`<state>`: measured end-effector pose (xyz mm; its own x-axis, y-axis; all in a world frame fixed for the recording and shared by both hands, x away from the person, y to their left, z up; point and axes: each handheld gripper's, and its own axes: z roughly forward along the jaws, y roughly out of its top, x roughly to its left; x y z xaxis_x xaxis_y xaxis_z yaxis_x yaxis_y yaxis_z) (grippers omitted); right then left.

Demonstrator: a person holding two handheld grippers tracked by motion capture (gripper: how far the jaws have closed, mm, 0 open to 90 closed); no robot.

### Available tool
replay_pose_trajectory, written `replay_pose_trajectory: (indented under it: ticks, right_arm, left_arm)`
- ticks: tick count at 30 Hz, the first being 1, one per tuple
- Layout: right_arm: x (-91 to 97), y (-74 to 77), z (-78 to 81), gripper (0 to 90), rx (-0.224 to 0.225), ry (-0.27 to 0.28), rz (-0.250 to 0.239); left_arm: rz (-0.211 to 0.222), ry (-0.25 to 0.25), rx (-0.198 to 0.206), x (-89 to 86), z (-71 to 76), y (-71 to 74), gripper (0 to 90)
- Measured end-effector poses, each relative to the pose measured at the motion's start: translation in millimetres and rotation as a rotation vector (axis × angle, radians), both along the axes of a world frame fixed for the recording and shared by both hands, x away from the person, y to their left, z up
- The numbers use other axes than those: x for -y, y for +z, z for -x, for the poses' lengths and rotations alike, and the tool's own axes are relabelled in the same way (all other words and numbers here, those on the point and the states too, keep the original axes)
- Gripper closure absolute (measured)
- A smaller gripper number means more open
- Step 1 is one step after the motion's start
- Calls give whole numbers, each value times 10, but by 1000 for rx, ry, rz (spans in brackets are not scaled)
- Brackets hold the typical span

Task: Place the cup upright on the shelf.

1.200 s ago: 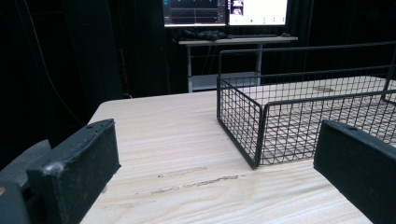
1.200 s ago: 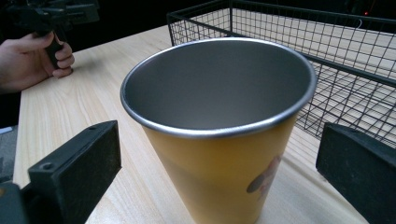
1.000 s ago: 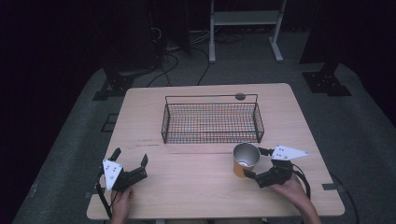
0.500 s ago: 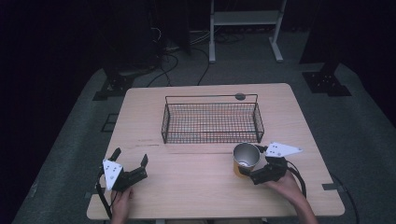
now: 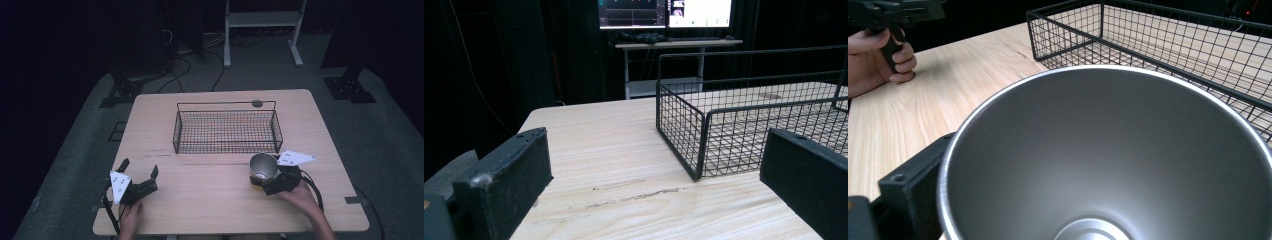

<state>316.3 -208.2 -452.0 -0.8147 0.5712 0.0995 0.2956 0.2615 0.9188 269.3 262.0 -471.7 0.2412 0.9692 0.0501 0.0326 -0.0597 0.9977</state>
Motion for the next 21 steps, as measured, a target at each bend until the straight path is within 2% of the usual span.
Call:
replay_pose_trajectory:
  ticks: [6, 9, 15, 21]
  right_arm:
    - [-11, -15, -11, 0, -2, -5, 4]
    - [2, 2, 2, 91, 16, 3, -7]
    - [6, 8, 11, 92, 17, -6, -4]
    - [33, 31, 12, 92, 10, -4, -36]
  left_arm:
    - [0, 0, 0, 0, 0, 0, 0]
    - [1, 0, 1, 0, -1, 0, 0]
    - [0, 0, 0, 0, 0, 0, 0]
    - [0, 0, 0, 0, -1, 0, 0]
